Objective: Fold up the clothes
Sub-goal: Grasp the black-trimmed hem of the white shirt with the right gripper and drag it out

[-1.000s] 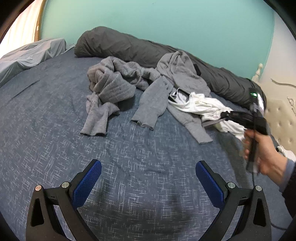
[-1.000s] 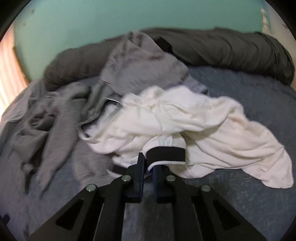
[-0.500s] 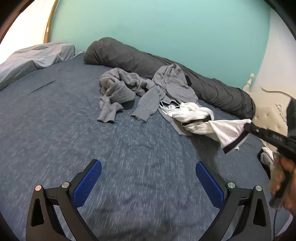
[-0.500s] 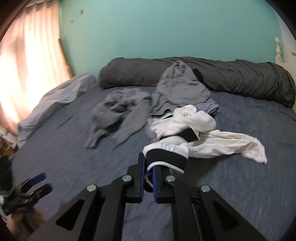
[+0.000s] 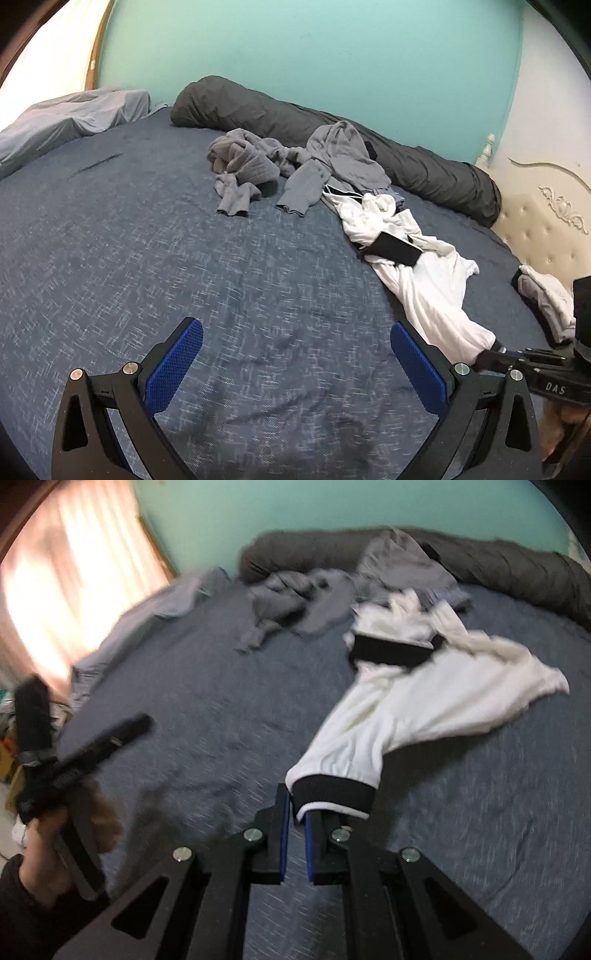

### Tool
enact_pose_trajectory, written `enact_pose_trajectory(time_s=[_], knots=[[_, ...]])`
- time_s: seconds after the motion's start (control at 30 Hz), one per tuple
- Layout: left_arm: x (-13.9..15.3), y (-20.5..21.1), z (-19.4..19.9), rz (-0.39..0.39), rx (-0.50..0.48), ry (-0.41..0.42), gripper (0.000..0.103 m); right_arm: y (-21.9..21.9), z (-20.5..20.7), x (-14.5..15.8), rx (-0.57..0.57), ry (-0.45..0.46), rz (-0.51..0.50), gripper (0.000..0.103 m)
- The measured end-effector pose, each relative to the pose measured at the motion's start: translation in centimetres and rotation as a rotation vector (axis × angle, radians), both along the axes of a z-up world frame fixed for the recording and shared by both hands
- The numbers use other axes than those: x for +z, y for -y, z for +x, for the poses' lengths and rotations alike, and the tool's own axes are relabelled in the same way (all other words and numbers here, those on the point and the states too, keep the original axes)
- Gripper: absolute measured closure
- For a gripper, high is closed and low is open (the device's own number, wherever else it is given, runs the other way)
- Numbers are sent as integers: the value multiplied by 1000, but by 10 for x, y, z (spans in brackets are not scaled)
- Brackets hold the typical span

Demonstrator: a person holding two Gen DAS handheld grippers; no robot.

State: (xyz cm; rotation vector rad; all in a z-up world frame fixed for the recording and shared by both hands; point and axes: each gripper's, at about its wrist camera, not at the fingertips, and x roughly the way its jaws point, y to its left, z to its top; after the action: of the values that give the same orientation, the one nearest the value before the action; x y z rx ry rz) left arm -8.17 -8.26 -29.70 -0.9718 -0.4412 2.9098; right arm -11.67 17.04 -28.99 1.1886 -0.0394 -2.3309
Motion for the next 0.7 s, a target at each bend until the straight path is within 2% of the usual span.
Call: enact_pose_trajectory(time_s=[0.13,0.23,0.27,0.3,0.43,0.7], knots=[[-10,7,-13,8,-1,20,0,-29,-15,5,-154,18,-29,92],[-12,3,-18,-21,-14,16,0,-46,-26,9,-233,4,-24,72],[-12,0,-20,-33,-19,13,0,-51,-30,8,-256,3,-17,59],[-12,-3,-22,-46,-25,10,0,-55,-37,6,-287,9,-17,49],[-15,-12,-28,-85,-50,9,0,-64,-58,-11,-370,61,-53,41],[-22,-8,-37,-91,-27,26,0,-24,-95,-50,-362,190,-113,38]])
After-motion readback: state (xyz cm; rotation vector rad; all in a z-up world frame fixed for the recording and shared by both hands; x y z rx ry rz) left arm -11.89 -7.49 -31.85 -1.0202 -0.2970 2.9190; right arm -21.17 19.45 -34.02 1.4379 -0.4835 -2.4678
